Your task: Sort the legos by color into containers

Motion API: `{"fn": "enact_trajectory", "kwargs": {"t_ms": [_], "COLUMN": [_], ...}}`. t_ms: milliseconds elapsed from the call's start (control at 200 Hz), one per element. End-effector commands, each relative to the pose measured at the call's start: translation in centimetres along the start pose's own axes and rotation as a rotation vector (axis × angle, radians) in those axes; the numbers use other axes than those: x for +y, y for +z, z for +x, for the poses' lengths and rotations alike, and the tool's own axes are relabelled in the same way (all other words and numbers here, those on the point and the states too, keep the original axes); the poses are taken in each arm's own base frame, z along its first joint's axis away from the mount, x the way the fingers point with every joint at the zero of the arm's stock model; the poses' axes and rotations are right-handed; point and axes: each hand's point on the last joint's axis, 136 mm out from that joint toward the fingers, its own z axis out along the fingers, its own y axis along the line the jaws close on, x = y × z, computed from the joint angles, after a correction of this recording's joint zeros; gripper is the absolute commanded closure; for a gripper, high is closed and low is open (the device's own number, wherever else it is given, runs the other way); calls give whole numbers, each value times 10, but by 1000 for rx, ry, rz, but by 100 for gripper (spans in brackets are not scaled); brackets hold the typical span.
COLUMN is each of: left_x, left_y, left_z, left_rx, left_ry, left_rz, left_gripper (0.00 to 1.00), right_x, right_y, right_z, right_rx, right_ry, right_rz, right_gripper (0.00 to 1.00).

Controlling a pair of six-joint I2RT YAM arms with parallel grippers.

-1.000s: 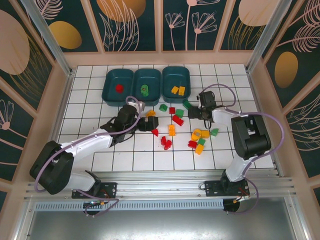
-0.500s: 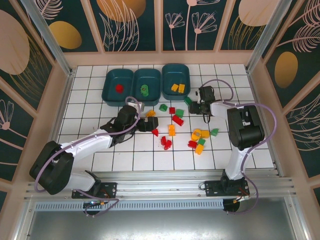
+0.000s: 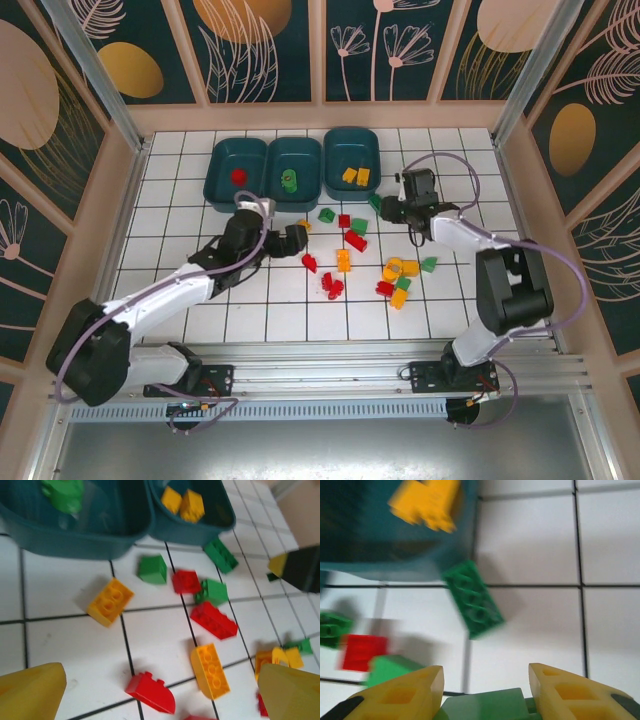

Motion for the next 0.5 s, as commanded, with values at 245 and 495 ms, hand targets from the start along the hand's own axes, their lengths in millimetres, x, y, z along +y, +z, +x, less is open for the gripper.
{"fn": "enact_trajectory", "kwargs": {"t_ms": [245, 495], "left_x": [92, 92], "left_y": [-39, -39], "left_z": [-9, 19], "left_rx": [-169, -100], "left_ry": [-344, -367], "left_rz": [-182, -133], "left_gripper": [1, 1], "right_x": [175, 213], "right_y": [42, 92], "right_z": [-53, -63], "right_rx": [-80, -68], "right_ry": [-137, -219], "right_rz": [-262, -295], "right_gripper": [68, 64]}}
